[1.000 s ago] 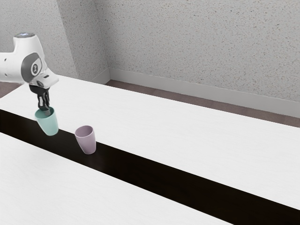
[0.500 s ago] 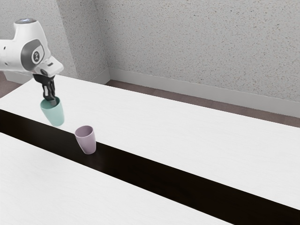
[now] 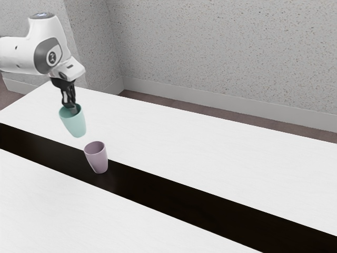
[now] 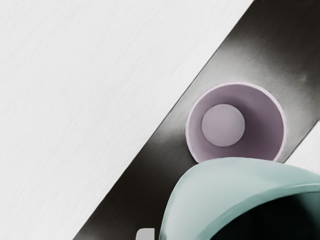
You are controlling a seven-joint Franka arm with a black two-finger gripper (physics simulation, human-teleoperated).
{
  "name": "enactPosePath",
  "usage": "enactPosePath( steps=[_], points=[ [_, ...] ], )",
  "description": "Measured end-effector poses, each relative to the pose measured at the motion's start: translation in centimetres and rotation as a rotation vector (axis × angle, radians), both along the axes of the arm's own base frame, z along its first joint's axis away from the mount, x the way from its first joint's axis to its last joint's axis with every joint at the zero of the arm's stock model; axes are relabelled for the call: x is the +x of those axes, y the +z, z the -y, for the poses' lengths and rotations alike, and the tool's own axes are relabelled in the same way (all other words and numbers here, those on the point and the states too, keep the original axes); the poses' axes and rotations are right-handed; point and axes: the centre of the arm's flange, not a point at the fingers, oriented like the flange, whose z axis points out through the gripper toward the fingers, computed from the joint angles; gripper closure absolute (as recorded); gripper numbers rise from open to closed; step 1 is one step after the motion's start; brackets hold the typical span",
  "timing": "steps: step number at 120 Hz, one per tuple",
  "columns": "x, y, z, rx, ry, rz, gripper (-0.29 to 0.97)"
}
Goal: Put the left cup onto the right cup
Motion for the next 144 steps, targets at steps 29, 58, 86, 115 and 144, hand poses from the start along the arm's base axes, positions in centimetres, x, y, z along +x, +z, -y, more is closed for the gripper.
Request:
enactPosePath(
  steps=[29, 58, 86, 115, 144],
  points=[
    [0.3, -0.4, 1.1, -0.015, 0.008, -0.008, 0.78],
    [0.8, -1.3, 2.3, -0.019, 0.004, -0.023, 0.78],
    [1.2, -2.8, 2.6, -0.030, 0.017, -0.041, 0.78],
    [1.7, -4.5, 3.1, -0.030, 0.017, -0.062, 0.78],
    [2.0, -5.7, 3.1, -0.029, 0.022, -0.080, 0.78]
  ],
)
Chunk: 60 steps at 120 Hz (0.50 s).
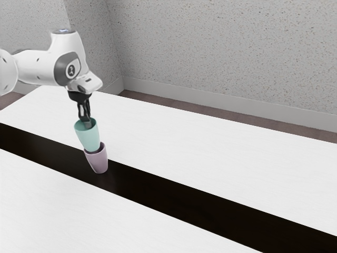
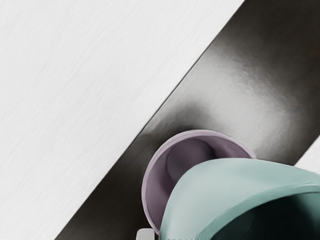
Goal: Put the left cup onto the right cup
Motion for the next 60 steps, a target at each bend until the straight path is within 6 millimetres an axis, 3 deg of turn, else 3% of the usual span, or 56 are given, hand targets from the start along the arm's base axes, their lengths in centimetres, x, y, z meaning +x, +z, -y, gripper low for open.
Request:
enactPosePath(
  steps=[60],
  points=[
    [0.3, -2.6, -0.3, -0.005, 0.013, -0.036, 0.79]
  ],
)
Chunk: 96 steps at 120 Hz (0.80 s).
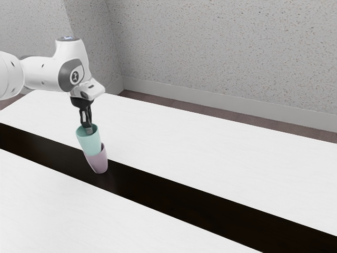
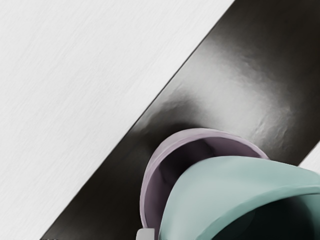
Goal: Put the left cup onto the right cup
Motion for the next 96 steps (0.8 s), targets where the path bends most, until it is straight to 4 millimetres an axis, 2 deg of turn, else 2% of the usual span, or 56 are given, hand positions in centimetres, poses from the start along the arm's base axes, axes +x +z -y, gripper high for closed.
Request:
enactPosePath(
  steps=[11, 17, 37, 54, 72, 96],
  points=[
    [0.0, -0.4, -0.1, 0.001, 0.001, -0.006, 0.78],
    [0.0, -0.5, -0.1, 0.001, 0.000, -0.010, 0.74],
    [0.1, -0.6, 0.1, 0.006, -0.009, -0.010, 0.38],
    [0.1, -0.4, 0.2, 0.008, -0.014, -0.007, 0.20],
    [0.1, 0.3, 0.4, 0.008, -0.018, 0.004, 0.10],
    [-0.2, 2.0, 0.5, 0.006, -0.022, 0.027, 0.04]
  ],
)
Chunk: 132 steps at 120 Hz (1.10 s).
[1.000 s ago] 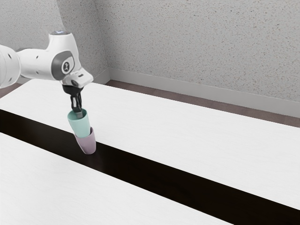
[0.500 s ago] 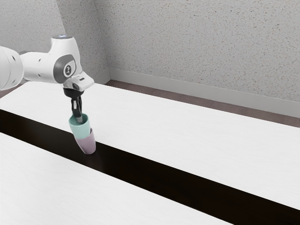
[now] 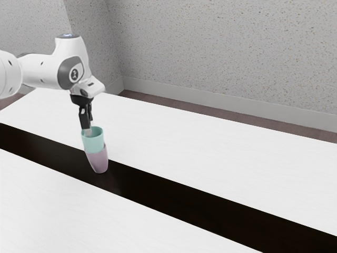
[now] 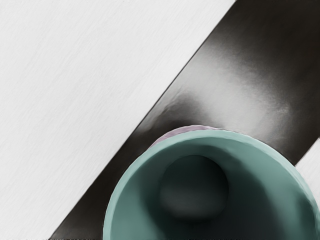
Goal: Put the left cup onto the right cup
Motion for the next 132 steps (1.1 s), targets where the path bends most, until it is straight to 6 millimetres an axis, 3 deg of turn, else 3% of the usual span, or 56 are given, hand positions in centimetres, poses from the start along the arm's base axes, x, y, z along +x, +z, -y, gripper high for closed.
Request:
enactPosePath(
  steps=[41, 88, 132],
  points=[
    [-0.9, 4.3, 1.1, -0.009, -0.018, 0.046, 0.01],
    [-3.6, 10.0, 3.5, 0.032, -0.043, 0.023, 0.00],
    [-5.5, 13.5, 4.7, 0.029, -0.009, 0.031, 0.00]
  ],
)
